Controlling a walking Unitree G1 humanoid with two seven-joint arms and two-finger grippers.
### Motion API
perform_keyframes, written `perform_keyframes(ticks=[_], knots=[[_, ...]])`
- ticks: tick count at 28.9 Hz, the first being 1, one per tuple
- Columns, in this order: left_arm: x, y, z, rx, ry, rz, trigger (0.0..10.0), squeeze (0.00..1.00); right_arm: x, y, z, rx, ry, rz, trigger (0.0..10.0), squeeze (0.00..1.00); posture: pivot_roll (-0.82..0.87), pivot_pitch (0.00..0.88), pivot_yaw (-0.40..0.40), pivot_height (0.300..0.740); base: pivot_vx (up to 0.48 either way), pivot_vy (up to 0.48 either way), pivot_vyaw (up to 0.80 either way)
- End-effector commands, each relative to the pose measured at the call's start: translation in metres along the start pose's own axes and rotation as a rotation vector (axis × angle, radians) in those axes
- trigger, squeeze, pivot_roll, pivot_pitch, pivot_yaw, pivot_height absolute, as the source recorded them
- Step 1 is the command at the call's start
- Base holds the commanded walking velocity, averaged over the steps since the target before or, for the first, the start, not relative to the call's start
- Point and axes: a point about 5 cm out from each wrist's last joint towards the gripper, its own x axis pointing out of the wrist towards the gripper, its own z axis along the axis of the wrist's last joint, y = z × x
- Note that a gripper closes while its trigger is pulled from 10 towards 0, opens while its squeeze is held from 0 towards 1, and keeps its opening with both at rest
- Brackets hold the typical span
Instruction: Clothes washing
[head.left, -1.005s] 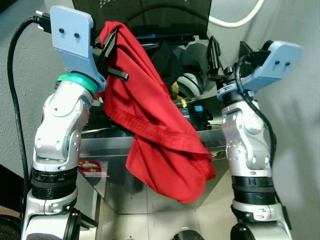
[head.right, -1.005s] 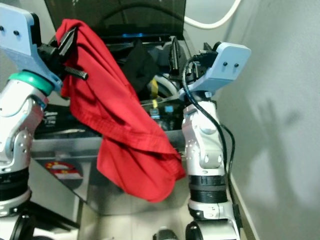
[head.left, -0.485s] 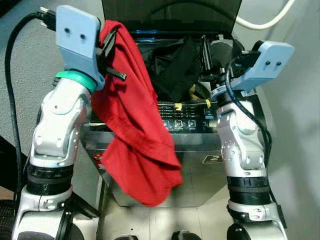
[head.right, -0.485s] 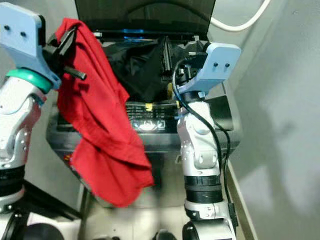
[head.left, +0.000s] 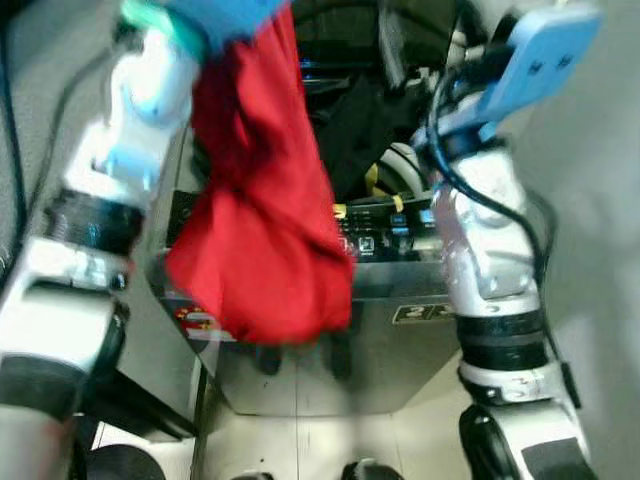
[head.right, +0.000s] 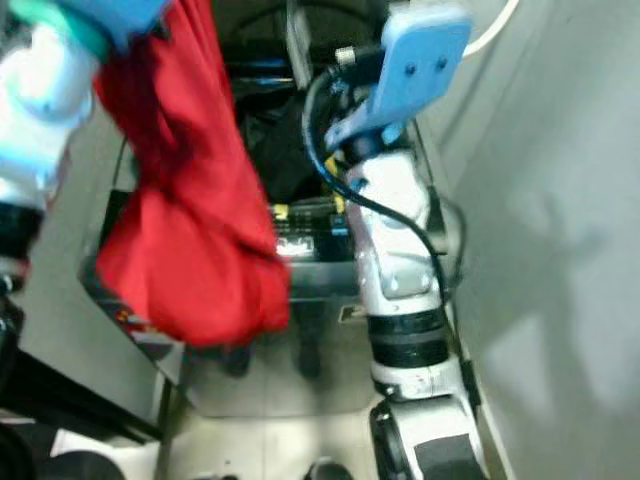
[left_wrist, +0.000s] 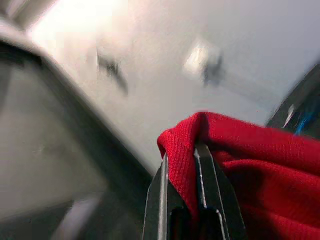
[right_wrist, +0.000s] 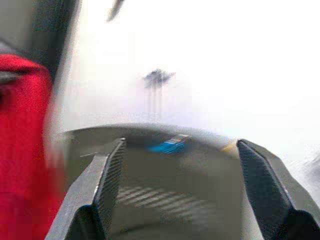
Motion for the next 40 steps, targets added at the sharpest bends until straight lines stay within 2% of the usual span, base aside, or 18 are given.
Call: perform_keyframes(ticks=[1,2,5,6,7,8,9,10,11,13,16,19,22,23,27,29,31,40], knots=[[-0.007,-0.012,-0.008,0.015,0.033,-0.04,10.0,0.0,-0.001,0.002,0.003,-0.027,-0.02,-0.012,10.0,0.0,-0.07,0.017,0.061,0.726,0.0,0.0,0.0],[-0.018,-0.035,-0.025,-0.128,0.201,-0.213,10.0,0.0,-0.007,0.008,-0.01,0.007,0.064,0.037,10.0,0.0,-0.06,0.025,0.058,0.726,0.0,0.0,0.0],[-0.018,-0.035,-0.025,-0.128,0.201,-0.213,10.0,0.0,-0.007,0.008,-0.01,0.007,0.064,0.037,10.0,0.0,-0.06,0.025,0.058,0.726,0.0,0.0,0.0],[-0.036,-0.063,-0.038,-0.295,0.356,-0.392,10.0,0.0,-0.018,0.02,-0.033,-0.002,0.192,0.117,10.0,0.0,-0.07,0.036,0.057,0.726,0.0,0.0,0.0],[-0.036,-0.063,-0.038,-0.295,0.356,-0.392,10.0,0.0,-0.018,0.02,-0.033,-0.002,0.192,0.117,10.0,0.0,-0.07,0.036,0.057,0.726,0.0,0.0,0.0],[-0.06,-0.092,-0.04,-0.553,0.49,-0.553,10.0,0.0,-0.041,0.04,-0.066,0.028,0.4,0.235,10.0,0.0,-0.06,0.048,0.046,0.726,0.0,0.0,0.0],[-0.06,-0.092,-0.04,-0.553,0.49,-0.553,10.0,0.0,-0.041,0.04,-0.066,0.028,0.4,0.235,10.0,0.0,-0.06,0.048,0.046,0.726,0.0,0.0,0.0],[-0.079,-0.111,-0.036,-0.787,0.571,-0.644,10.0,0.0,-0.06,0.052,-0.085,0.054,0.529,0.307,10.0,0.0,-0.05,0.054,0.036,0.726,0.0,0.0,0.0],[-0.079,-0.111,-0.036,-0.787,0.571,-0.644,10.0,0.0,-0.06,0.052,-0.085,0.054,0.529,0.307,10.0,0.0,-0.05,0.054,0.036,0.726,0.0,0.0,0.0],[-0.091,-0.123,-0.027,-1.011,0.597,-0.7,10.0,0.0,-0.074,0.061,-0.098,0.084,0.609,0.341,10.0,0.0,-0.04,0.049,0.035,0.726,0.0,0.0,0.0],[-0.094,-0.125,-0.023,-1.088,0.593,-0.712,10.0,0.0,-0.069,0.06,-0.093,0.111,0.577,0.315,10.0,0.0,-0.04,0.049,0.036,0.726,0.0,0.0,0.0],[-0.1,-0.127,-0.018,-1.117,0.572,-0.748,10.0,0.0,-0.065,0.056,-0.088,0.126,0.538,0.275,10.0,0.0,-0.04,0.046,0.039,0.726,0.0,0.0,0.0],[-0.112,-0.126,-0.012,-1.018,0.459,-0.792,10.0,0.0,-0.059,0.045,-0.077,0.163,0.464,0.186,10.0,0.0,-0.04,0.047,0.04,0.726,0.0,0.0,0.0],[-0.114,-0.12,-0.008,-0.987,0.391,-0.79,10.0,1.0,-0.059,0.038,-0.072,0.175,0.436,0.149,10.0,0.0,-0.04,0.046,0.041,0.726,0.0,0.0,0.0],[-0.115,-0.108,-0.001,-0.969,0.298,-0.793,10.0,1.0,-0.06,0.032,-0.069,0.181,0.417,0.114,10.0,0.0,-0.04,0.046,0.042,0.726,0.0,0.0,0.0],[-0.127,-0.074,0.015,-0.987,0.175,-0.83,10.0,1.0,-0.058,0.021,-0.066,0.185,0.392,0.063,10.0,0.0,-0.02,0.048,0.044,0.726,0.0,0.0,0.0],[-0.134,-0.059,0.02,-0.984,0.148,-0.852,10.0,1.0,-0.057,0.019,-0.066,0.188,0.385,0.05,10.0,0.0,0.0,0.048,0.043,0.726,0.0,0.0,0.0],[-0.164,-0.021,0.031,-0.954,0.166,-0.877,10.0,1.0,-0.058,0.022,-0.068,0.213,0.389,0.065,10.0,0.0,0.02,0.035,0.032,0.726,0.0,0.0,0.0]])
